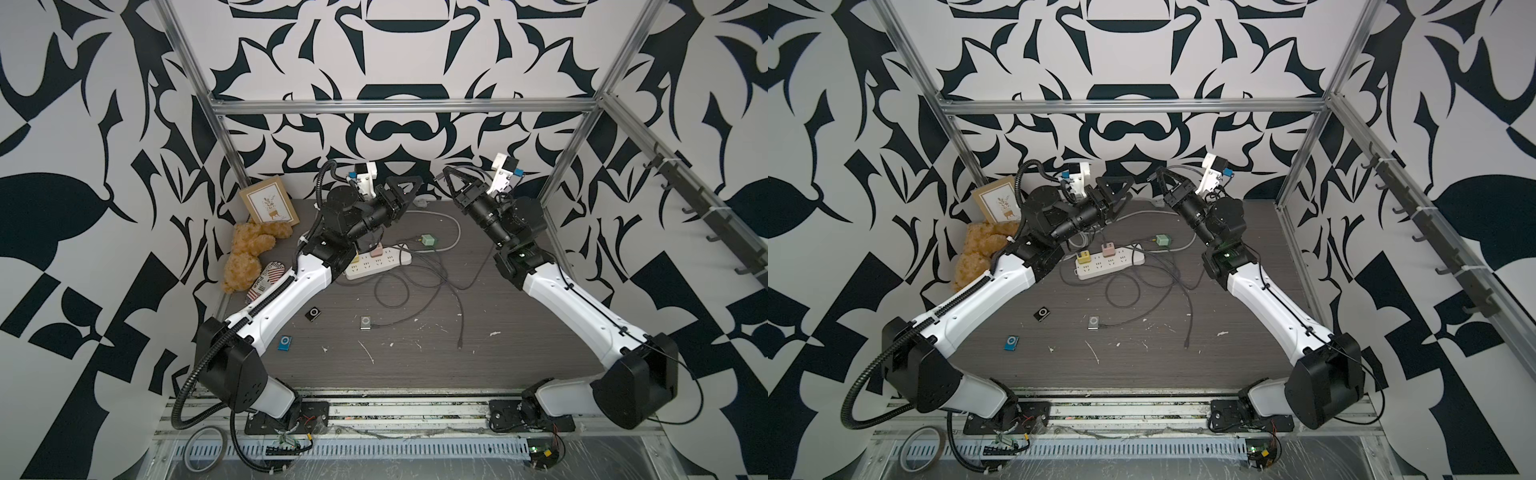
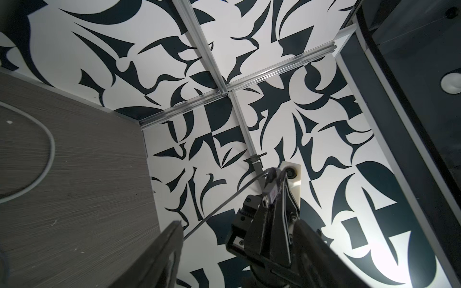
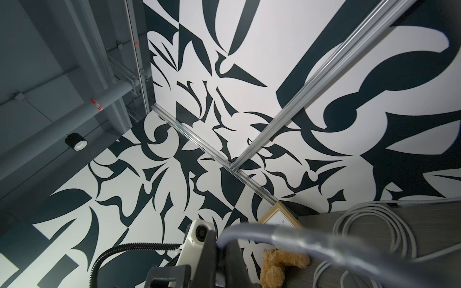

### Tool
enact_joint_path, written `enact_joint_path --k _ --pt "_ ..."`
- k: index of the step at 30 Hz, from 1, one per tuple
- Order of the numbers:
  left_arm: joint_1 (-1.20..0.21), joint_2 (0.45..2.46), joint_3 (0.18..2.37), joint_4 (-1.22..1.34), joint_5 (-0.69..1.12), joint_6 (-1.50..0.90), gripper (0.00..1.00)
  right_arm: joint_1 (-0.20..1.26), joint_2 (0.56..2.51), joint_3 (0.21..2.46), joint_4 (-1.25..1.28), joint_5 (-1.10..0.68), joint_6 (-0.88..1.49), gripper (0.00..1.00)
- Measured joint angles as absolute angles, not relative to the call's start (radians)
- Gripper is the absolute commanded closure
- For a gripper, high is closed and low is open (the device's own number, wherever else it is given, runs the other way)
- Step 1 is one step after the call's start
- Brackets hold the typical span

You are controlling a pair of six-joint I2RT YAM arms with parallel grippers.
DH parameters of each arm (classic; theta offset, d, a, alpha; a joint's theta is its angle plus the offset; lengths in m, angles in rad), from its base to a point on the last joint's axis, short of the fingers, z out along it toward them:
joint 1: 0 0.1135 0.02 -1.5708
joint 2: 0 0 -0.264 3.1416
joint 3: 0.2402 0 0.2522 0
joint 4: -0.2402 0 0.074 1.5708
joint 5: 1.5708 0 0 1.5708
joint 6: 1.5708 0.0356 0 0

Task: Charge mp3
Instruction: Pick up the charging cable from the center of the board.

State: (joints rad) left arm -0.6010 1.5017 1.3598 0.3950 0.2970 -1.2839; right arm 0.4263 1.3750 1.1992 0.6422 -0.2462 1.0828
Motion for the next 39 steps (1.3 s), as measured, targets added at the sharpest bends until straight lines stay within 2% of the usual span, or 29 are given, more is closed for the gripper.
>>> enact_joint_path --k 10,25,39 --pt "-0.641 1.593 1.4 0.443 0.238 -1.342 0.34 0.428 1.366 1.178 0.687 -0.239 1.103 1.0" --pt "-0.668 1.656 1.539 0.461 0.216 -1.361 0.37 0.432 1.356 1.148 0.71 -0.237 1.112 1.0" --pt "-0.683 1.678 1.541 0.461 0.22 -1.39 0.5 0.434 1.356 1.14 0.723 -0.231 1.124 1.0"
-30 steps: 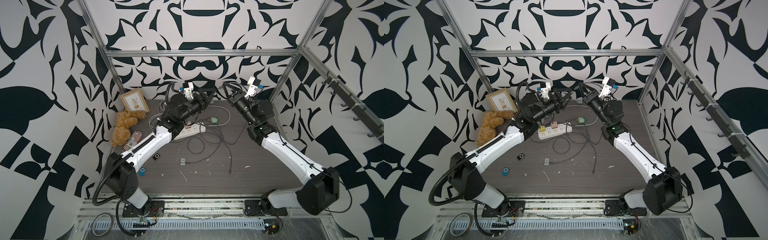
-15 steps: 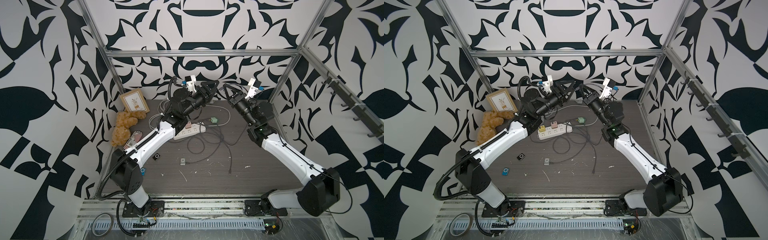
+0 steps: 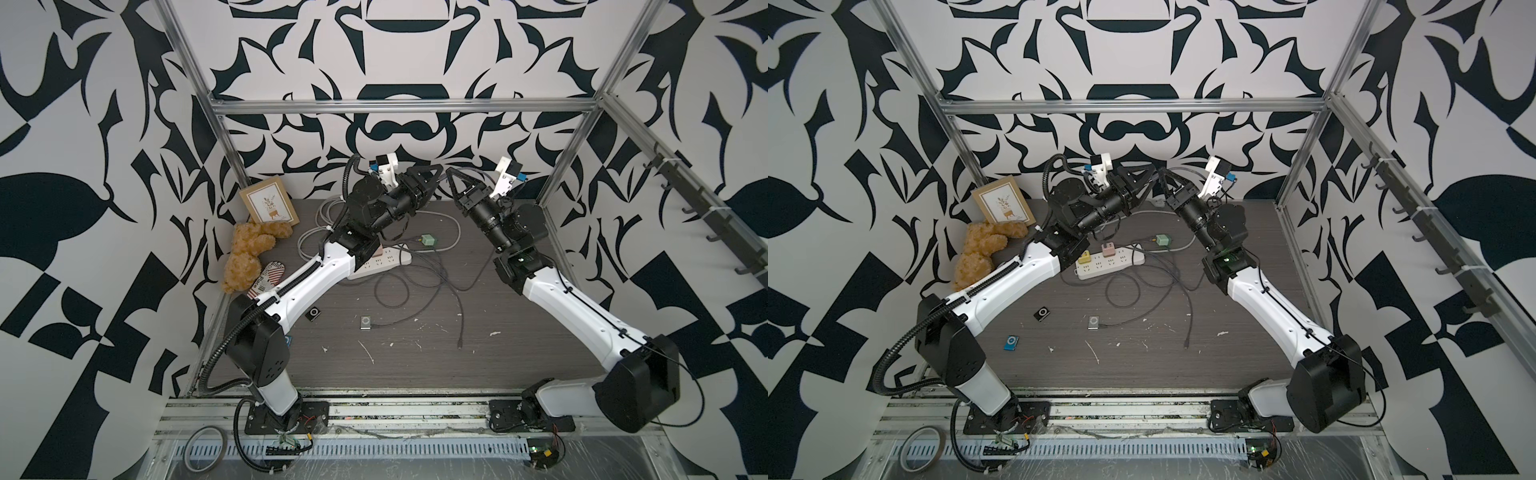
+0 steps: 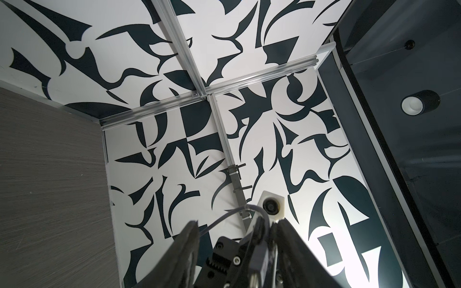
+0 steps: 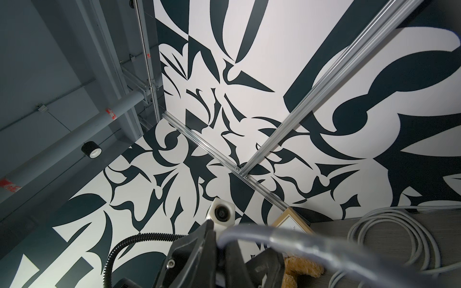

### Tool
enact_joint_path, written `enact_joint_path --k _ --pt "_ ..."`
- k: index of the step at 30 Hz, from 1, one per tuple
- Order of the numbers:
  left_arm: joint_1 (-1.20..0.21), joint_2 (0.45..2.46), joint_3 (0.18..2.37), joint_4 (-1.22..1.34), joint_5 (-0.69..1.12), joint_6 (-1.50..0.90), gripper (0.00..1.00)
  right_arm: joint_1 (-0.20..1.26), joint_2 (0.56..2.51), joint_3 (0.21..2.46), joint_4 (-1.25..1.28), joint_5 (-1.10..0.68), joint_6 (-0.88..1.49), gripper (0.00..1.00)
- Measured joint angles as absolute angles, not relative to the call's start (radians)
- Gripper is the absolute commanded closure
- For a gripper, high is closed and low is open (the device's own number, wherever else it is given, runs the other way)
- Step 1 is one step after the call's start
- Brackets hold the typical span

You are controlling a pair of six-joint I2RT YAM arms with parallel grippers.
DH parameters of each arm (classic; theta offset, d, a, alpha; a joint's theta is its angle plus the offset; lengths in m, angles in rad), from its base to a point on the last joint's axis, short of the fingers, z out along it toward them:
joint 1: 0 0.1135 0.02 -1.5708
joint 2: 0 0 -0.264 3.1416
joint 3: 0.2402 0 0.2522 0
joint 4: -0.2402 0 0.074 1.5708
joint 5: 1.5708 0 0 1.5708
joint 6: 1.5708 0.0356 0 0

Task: Charge mp3
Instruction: Pick up the charging cable from the center of the board.

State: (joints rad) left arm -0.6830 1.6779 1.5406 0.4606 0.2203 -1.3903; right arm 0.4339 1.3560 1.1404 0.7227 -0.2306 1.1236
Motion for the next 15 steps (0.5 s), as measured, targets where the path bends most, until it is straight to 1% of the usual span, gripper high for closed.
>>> enact_joint_path --k 7,15 --pt "-0.687 1.696 1.541 0.467 0.224 -1.399 0.57 0.435 1.356 1.124 0.723 -0.22 1.127 1.0" --pt "-0.688 1.7 1.548 0.487 0.225 -1.412 0.71 0.445 1.356 1.118 0.727 -0.208 1.127 1.0"
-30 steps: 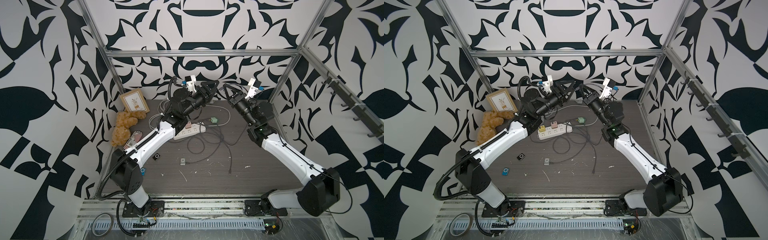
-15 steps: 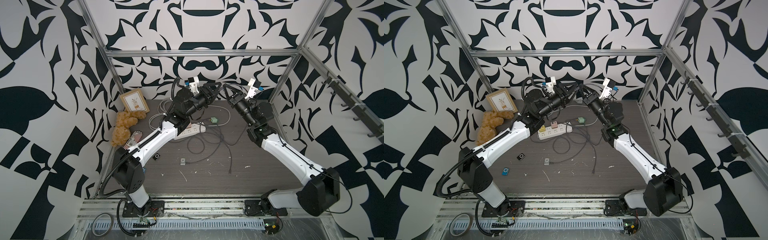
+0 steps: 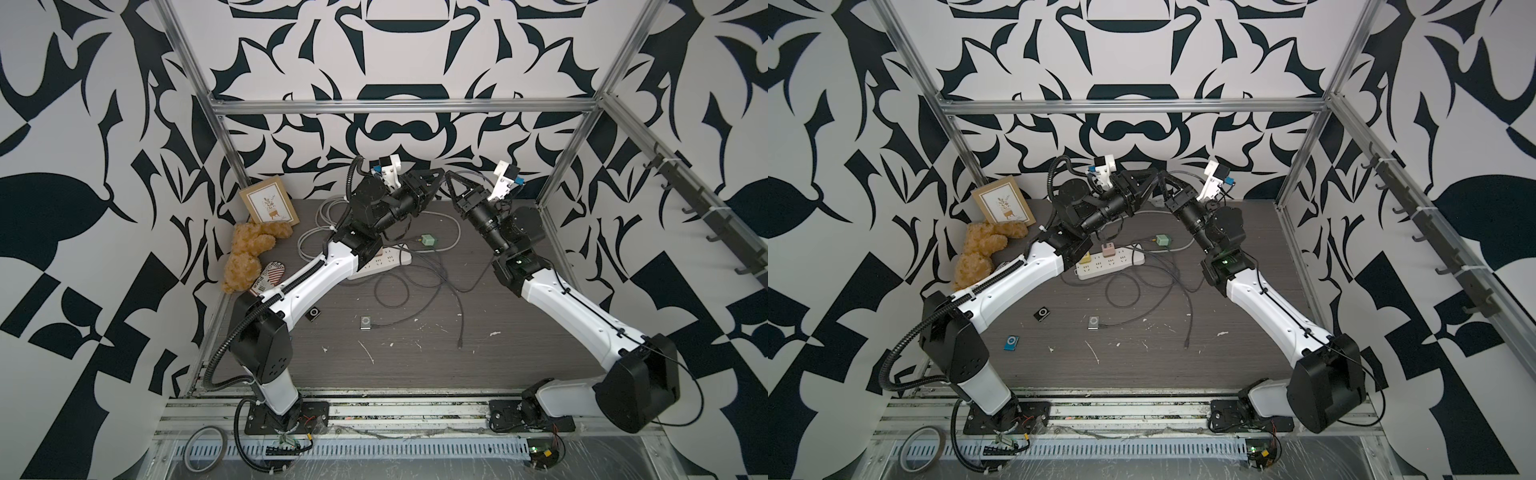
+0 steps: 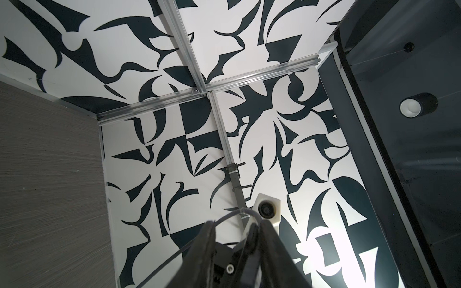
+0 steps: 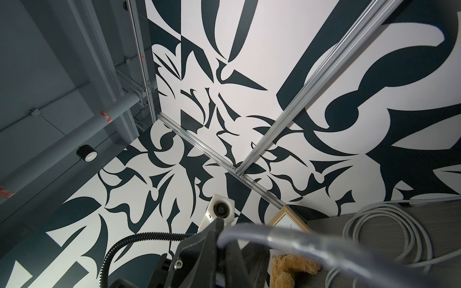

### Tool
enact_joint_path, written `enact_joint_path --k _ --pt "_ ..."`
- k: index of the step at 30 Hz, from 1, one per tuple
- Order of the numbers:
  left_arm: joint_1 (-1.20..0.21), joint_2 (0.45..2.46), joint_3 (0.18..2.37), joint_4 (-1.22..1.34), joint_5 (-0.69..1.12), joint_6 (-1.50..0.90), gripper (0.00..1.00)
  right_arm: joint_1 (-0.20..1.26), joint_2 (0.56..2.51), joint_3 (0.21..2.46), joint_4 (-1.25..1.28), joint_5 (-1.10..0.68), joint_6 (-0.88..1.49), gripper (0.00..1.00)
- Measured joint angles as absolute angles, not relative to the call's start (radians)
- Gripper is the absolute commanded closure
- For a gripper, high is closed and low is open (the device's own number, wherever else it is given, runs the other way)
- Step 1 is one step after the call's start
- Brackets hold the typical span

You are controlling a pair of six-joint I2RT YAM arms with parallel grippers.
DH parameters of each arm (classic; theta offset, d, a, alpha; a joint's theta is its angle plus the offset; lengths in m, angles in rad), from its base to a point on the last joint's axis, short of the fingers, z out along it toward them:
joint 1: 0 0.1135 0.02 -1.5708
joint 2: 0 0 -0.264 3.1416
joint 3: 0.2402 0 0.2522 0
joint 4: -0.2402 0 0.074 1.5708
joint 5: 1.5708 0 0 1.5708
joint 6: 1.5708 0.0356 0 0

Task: Charge mp3
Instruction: Pick up the charging cable from the center of the board.

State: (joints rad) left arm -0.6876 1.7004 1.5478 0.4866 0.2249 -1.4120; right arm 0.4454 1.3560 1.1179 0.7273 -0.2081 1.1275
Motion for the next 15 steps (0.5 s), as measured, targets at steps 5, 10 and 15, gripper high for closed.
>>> enact_joint_path --k 5,10,15 --pt "-0.688 1.711 1.549 0.512 0.229 -1.422 0.85 0.449 1.356 1.105 0.731 -0.193 1.129 1.0" --pt "-0.687 1.712 1.549 0.516 0.232 -1.431 0.96 0.454 1.35 1.082 0.75 -0.171 1.144 1.0" --pt "-0.688 1.712 1.549 0.513 0.257 -1.433 1.0 0.455 1.327 1.055 0.755 -0.163 1.15 1.0"
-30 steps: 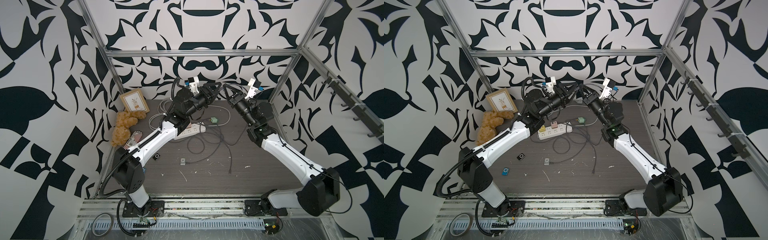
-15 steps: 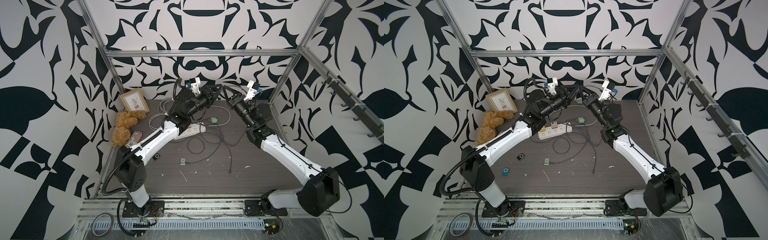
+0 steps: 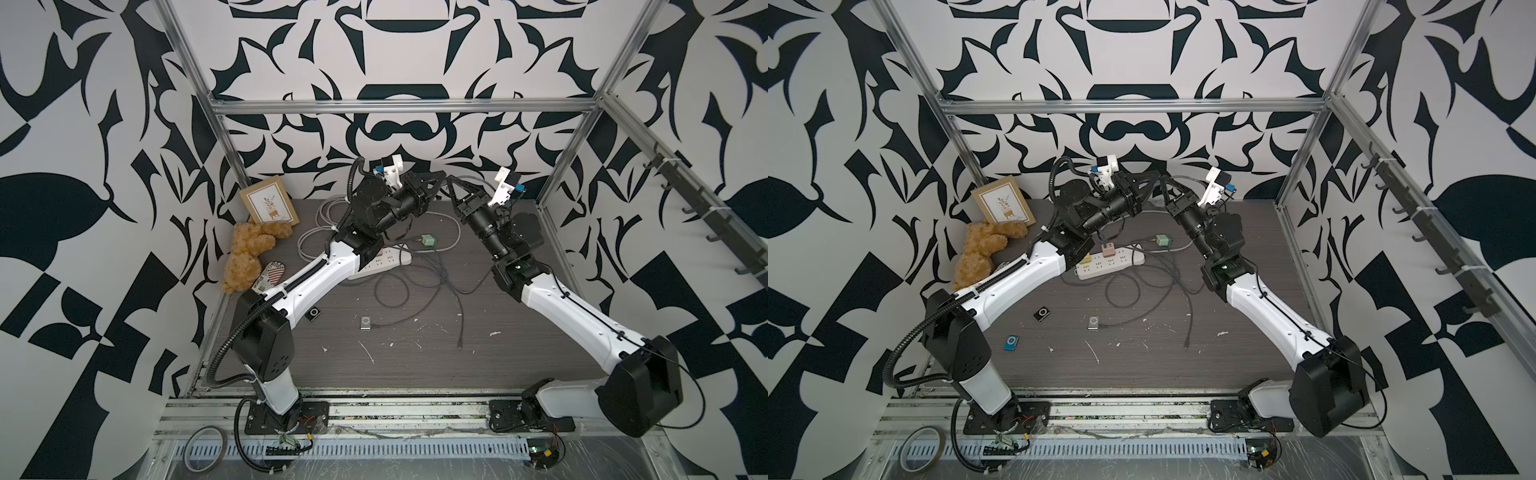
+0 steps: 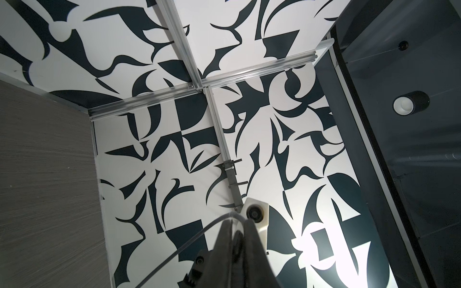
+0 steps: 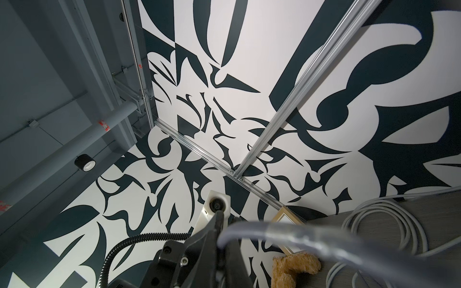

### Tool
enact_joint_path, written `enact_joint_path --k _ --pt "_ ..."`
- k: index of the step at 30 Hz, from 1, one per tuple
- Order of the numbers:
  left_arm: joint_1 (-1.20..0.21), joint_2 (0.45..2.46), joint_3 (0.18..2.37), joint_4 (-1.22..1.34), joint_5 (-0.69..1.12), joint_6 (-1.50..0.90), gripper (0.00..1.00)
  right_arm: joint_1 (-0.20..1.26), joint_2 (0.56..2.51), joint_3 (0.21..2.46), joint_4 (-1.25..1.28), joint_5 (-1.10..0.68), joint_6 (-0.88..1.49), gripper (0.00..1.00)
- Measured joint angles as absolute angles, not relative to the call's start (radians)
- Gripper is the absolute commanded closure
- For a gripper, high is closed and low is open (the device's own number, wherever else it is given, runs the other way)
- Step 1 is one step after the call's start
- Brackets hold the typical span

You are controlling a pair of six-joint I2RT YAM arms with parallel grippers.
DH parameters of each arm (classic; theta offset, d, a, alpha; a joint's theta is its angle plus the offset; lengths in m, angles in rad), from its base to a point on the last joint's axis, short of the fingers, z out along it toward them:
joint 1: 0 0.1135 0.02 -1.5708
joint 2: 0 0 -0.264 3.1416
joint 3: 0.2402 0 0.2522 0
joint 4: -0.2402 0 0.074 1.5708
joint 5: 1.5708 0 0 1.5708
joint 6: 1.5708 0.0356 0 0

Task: Charge mp3
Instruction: Pick up the charging cable from the center of the board.

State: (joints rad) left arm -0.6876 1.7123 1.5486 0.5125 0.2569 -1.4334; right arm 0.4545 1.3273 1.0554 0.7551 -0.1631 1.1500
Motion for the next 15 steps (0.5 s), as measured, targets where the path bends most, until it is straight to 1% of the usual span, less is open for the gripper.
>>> enact_joint_path --k 1,2,4,6,8,12,15 --pt "-0.688 1.712 1.549 0.513 0.262 -1.435 1.0 0.455 1.324 1.053 0.755 -0.163 1.15 1.0" --pt "-0.687 1.712 1.549 0.513 0.268 -1.436 1.0 0.455 1.32 1.049 0.756 -0.163 1.15 0.97" --pt "-0.684 1.712 1.549 0.513 0.281 -1.439 1.0 0.455 1.315 1.044 0.757 -0.163 1.15 0.87" --pt "-0.678 1.713 1.553 0.514 0.3 -1.44 1.0 0.455 1.31 1.039 0.756 -0.167 1.147 0.72" --pt "-0.671 1.715 1.559 0.517 0.319 -1.441 1.0 0.456 1.305 1.036 0.749 -0.177 1.147 0.63" --pt "-0.647 1.719 1.56 0.528 0.368 -1.449 1.0 0.448 1.276 1.032 0.695 -0.215 1.163 0.57" --pt "-0.624 1.725 1.56 0.538 0.418 -1.456 1.0 0.424 1.254 1.032 0.662 -0.255 1.195 0.57"
